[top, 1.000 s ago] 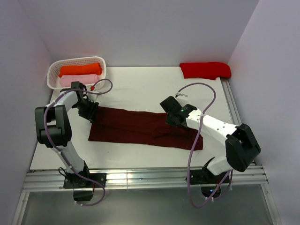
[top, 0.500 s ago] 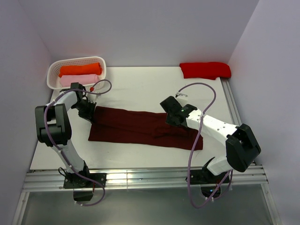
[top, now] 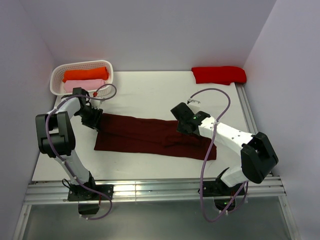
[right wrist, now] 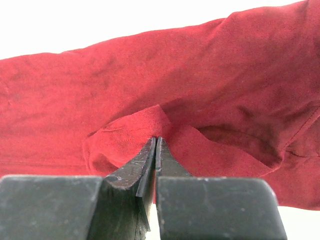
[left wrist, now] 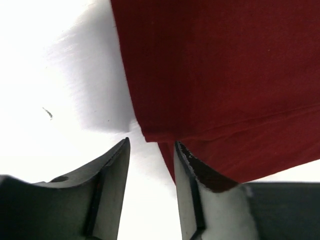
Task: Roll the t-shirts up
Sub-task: Fold the tshirt
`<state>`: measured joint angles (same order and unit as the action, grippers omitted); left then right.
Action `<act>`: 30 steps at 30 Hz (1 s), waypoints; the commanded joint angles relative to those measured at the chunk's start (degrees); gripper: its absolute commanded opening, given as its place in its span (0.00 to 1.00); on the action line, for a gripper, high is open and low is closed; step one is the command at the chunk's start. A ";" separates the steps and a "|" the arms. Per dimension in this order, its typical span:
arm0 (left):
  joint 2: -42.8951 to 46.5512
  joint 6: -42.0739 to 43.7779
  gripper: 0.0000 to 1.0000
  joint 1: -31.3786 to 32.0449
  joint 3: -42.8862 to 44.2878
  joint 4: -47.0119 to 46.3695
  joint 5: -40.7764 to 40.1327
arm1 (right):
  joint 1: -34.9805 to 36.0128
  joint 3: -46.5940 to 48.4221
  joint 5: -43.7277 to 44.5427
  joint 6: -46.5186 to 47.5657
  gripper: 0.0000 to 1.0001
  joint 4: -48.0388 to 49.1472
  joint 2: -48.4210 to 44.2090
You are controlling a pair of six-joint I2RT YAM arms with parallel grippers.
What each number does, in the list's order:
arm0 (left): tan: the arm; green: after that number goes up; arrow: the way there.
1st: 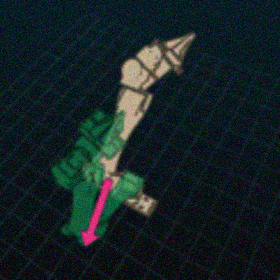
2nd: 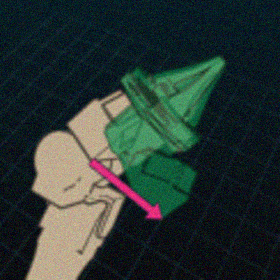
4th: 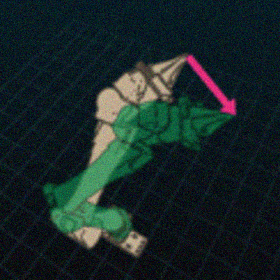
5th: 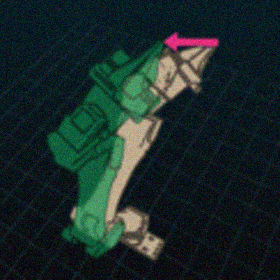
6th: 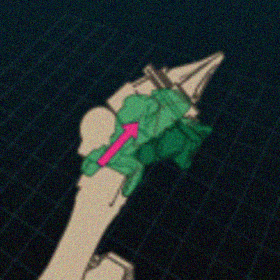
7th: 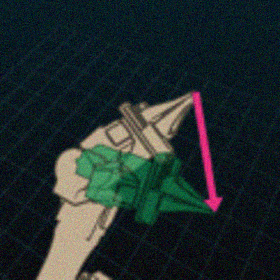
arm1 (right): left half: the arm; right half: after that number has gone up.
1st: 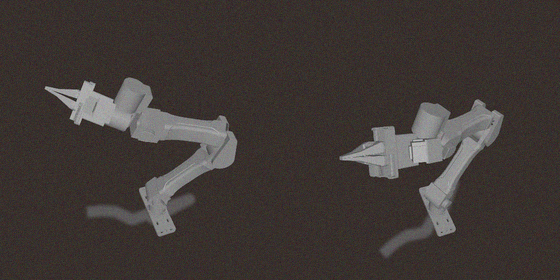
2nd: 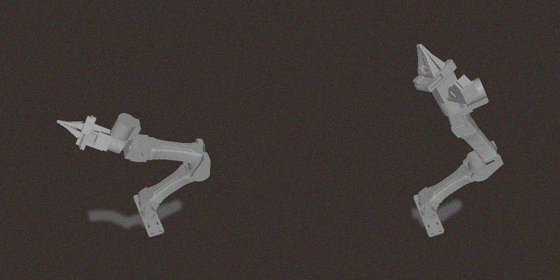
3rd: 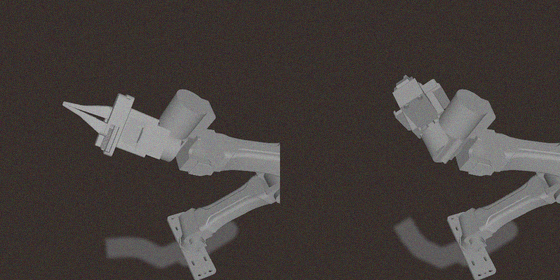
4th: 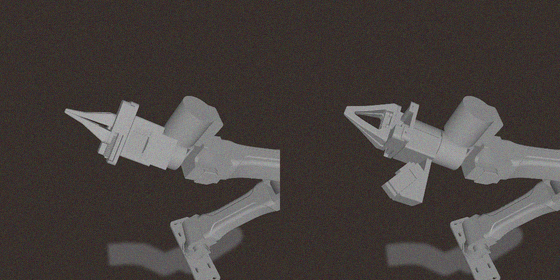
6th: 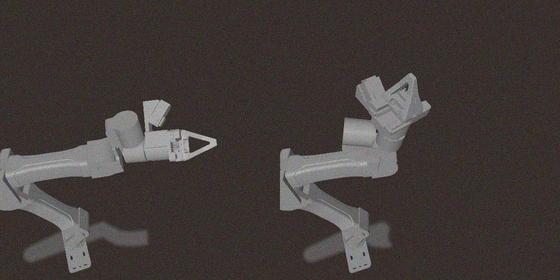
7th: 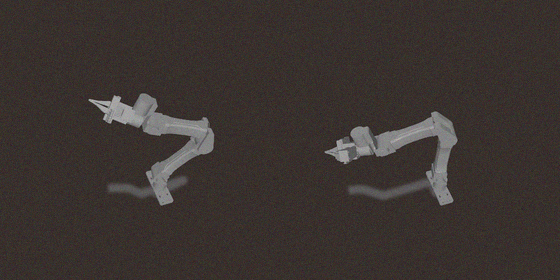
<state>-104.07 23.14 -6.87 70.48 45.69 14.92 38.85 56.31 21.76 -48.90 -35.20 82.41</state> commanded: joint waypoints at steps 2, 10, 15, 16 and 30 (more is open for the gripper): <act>0.80 0.86 0.47 -1.04 0.18 0.97 2.57 | 0.09 1.87 1.44 0.48 0.03 -0.13 -1.64; -2.80 2.09 0.47 -1.12 0.71 3.17 5.56 | 0.08 1.78 1.44 0.39 0.03 -0.13 -1.82; -3.77 2.00 0.44 -1.39 0.80 3.17 6.26 | 0.17 1.52 1.36 0.39 0.03 0.13 -1.90; -3.86 2.00 0.41 -1.39 0.89 3.26 6.35 | 0.09 1.52 1.44 0.48 0.03 0.13 -1.90; -1.84 0.60 0.15 -1.48 3.96 3.35 4.68 | 0.00 1.69 1.36 0.48 0.03 0.13 -1.99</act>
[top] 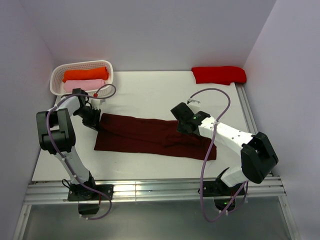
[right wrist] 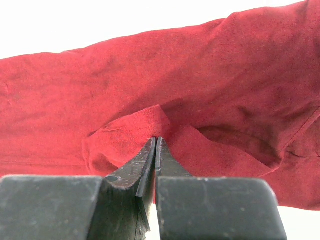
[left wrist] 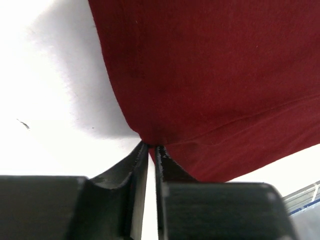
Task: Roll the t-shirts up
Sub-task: Fold the tshirt
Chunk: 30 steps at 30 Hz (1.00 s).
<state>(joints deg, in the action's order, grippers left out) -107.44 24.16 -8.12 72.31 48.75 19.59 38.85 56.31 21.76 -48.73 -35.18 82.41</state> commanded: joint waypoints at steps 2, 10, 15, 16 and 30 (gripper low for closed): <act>1.44 -0.34 0.10 -0.23 2.57 0.38 -0.26 | 0.00 1.69 1.36 0.39 0.03 0.20 -1.90; 1.44 -0.08 0.00 -0.23 4.85 0.91 -0.61 | -0.26 3.01 2.67 0.91 0.01 -0.85 -1.73; 1.71 0.01 0.00 -0.23 8.71 1.78 -0.09 | -1.76 5.90 3.90 3.37 0.00 -1.03 -1.03; 1.71 0.01 0.00 -0.23 10.46 2.39 0.26 | -2.02 6.35 4.43 3.99 0.00 -0.68 -0.85; -2.60 -1.57 0.00 4.07 22.77 0.64 -1.40 | -8.35 15.58 10.58 15.77 0.00 6.43 4.15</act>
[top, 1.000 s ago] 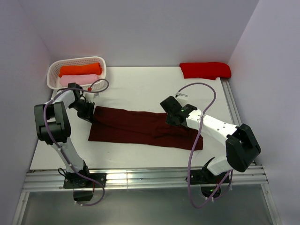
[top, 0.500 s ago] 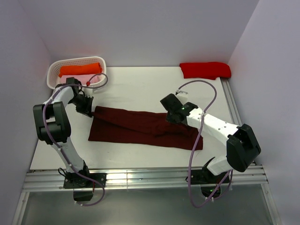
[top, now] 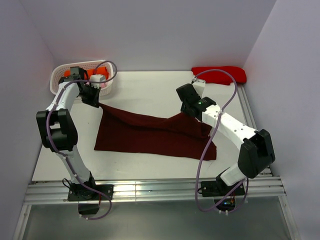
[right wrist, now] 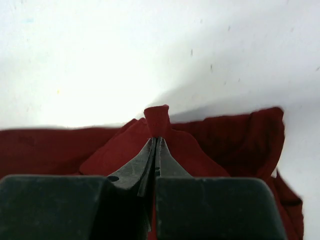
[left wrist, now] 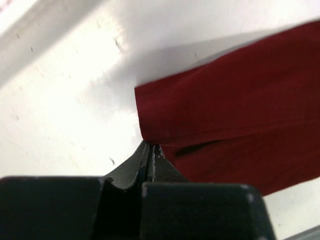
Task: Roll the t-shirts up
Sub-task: Fold the tshirt
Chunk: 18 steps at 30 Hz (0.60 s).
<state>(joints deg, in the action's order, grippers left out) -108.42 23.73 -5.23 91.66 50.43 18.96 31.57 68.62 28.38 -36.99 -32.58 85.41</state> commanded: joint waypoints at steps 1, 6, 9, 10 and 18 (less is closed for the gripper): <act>-1.88 -1.22 0.00 1.45 3.79 -1.39 -1.03 | -1.60 3.62 4.31 4.56 0.00 4.53 1.51; -3.81 -2.81 0.00 2.42 5.90 -3.59 -4.80 | -2.74 4.33 6.07 8.60 0.00 9.36 3.27; -4.17 -3.60 0.00 2.60 5.99 -4.81 -6.74 | -3.45 4.42 6.25 10.88 0.00 12.26 4.33; -4.08 -3.86 0.00 2.60 5.99 -4.99 -7.18 | -3.53 4.33 6.07 12.11 0.00 13.06 4.50; -3.20 -4.13 0.00 3.39 4.50 -6.40 -9.12 | -3.89 6.43 6.78 18.00 0.00 18.42 7.84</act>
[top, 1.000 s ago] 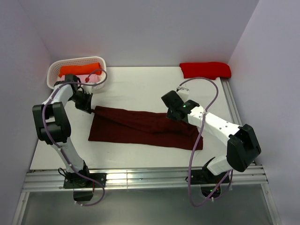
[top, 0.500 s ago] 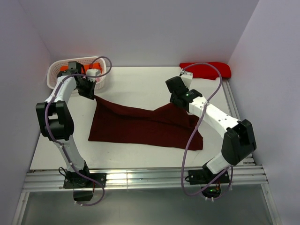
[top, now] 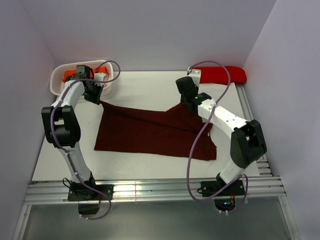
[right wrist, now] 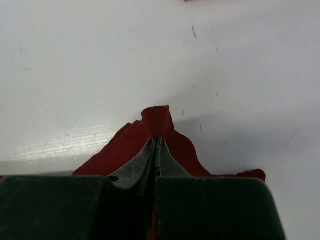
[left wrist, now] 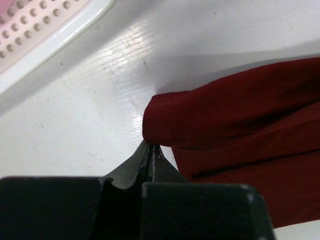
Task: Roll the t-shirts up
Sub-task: Fold the tshirt
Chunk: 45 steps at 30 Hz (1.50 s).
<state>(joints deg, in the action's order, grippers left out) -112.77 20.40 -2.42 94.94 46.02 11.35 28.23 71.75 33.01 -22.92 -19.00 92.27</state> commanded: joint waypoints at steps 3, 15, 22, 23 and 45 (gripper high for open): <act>0.97 -0.89 0.00 0.66 0.95 -2.16 -1.60 | -0.54 4.89 2.58 6.21 0.00 5.90 2.74; -0.34 -0.89 0.00 0.83 1.22 -2.51 -2.21 | -1.42 9.38 4.69 12.72 0.00 8.63 8.01; -0.52 -0.80 0.00 0.92 1.39 -2.16 -2.65 | -2.65 8.76 4.43 14.30 0.00 11.53 8.28; -0.52 -0.80 0.00 1.01 1.48 -2.08 -2.83 | -2.91 8.85 4.43 14.56 0.00 12.14 8.36; -3.86 -1.42 0.00 1.89 5.61 -1.10 -5.90 | -3.62 6.75 10.49 12.20 0.00 9.16 4.07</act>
<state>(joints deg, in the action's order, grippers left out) -116.27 20.12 -0.64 97.65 45.28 6.96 25.12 78.65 39.97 -8.75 -9.72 101.08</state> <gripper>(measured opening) 0.012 0.008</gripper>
